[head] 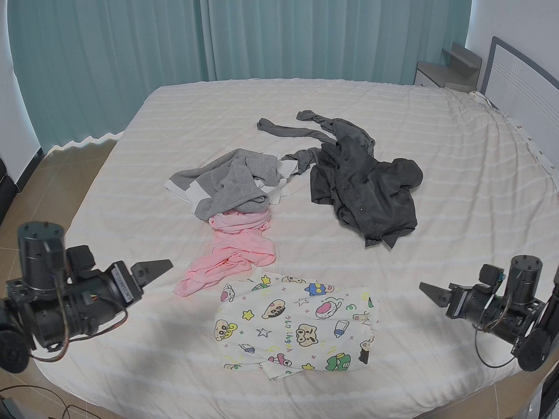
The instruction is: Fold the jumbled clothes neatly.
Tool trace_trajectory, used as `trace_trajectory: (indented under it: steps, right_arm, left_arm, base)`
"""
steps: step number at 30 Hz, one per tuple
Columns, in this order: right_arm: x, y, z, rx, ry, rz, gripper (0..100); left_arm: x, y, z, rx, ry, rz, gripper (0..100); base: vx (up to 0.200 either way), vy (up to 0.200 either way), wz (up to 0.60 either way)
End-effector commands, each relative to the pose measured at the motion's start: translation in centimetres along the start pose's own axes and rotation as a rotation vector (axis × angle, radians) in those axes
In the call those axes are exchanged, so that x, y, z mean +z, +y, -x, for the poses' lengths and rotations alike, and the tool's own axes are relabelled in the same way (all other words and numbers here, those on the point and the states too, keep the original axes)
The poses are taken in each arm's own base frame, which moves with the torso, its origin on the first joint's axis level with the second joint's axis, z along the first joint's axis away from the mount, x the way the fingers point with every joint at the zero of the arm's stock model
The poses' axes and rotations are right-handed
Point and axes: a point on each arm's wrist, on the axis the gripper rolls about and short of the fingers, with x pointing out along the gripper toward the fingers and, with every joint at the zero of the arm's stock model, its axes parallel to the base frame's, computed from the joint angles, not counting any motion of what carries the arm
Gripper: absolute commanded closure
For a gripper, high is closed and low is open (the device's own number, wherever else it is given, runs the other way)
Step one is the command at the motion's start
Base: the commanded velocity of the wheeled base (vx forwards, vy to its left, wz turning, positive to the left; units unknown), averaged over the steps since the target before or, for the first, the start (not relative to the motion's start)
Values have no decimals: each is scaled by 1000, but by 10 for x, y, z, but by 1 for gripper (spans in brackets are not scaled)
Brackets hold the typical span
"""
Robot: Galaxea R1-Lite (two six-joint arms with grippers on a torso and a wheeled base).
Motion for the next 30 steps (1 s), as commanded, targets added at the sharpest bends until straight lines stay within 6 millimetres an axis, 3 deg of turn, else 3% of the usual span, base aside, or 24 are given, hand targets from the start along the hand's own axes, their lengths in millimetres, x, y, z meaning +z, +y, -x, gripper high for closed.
trace_trajectory:
  steps: [1, 2, 3, 5, 6, 11, 13, 14, 16, 19, 23, 26, 30]
  right_arm:
    - [46, 7, 112, -104, -396, 71, 0]
    - [42, 10, 124, -103, -404, 79, 0]
    - [42, 10, 124, -103, -404, 79, 0]
    - [30, 16, 155, -107, -396, 88, 0]
    - [29, 16, 157, -107, -396, 88, 0]
    - [3, 30, 221, -108, -353, 85, 0]
    - [-4, 33, 237, -102, -335, 86, 0]
    - [-13, 35, 252, -80, -301, 91, 0]
    - [-25, 34, 261, -23, -280, 114, 0]
    - [-36, 29, 262, 27, -288, 151, 0]
    - [-50, 20, 245, -19, -261, 207, 0]
    - [-66, 8, 227, -67, -260, 255, 0]
    - [-65, 7, 221, -64, -365, 322, 0]
  left_arm:
    - [-5, 6, 163, -85, -268, -72, 0]
    - [-6, 7, 180, -93, -286, -70, 0]
    - [-6, 7, 180, -93, -286, -70, 0]
    - [-14, 15, 215, -36, -336, -54, 0]
    - [-14, 15, 216, -32, -341, -53, 0]
    - [-39, 26, 239, 182, -554, -7, 0]
    - [-47, 27, 243, 233, -593, -10, 0]
    - [-60, 30, 247, 301, -619, -41, 0]
    - [-75, 33, 251, 311, -626, -116, 0]
    - [-88, 35, 257, 209, -623, -234, 0]
    - [-92, 43, 246, 283, -601, -308, 0]
    - [-95, 57, 226, 361, -563, -352, 0]
    - [-93, 70, 197, 322, -678, -393, 0]
  base:
    - [0, 0, 0]
    - [0, 0, 0]
    - [0, 0, 0]
    - [0, 0, 0]
    - [0, 0, 0]
    - [0, 0, 0]
    - [0, 0, 0]
    - [0, 0, 0]
    - [0, 0, 0]
    - [0, 0, 0]
    - [0, 0, 0]
    - [0, 0, 0]
    - [0, 0, 0]
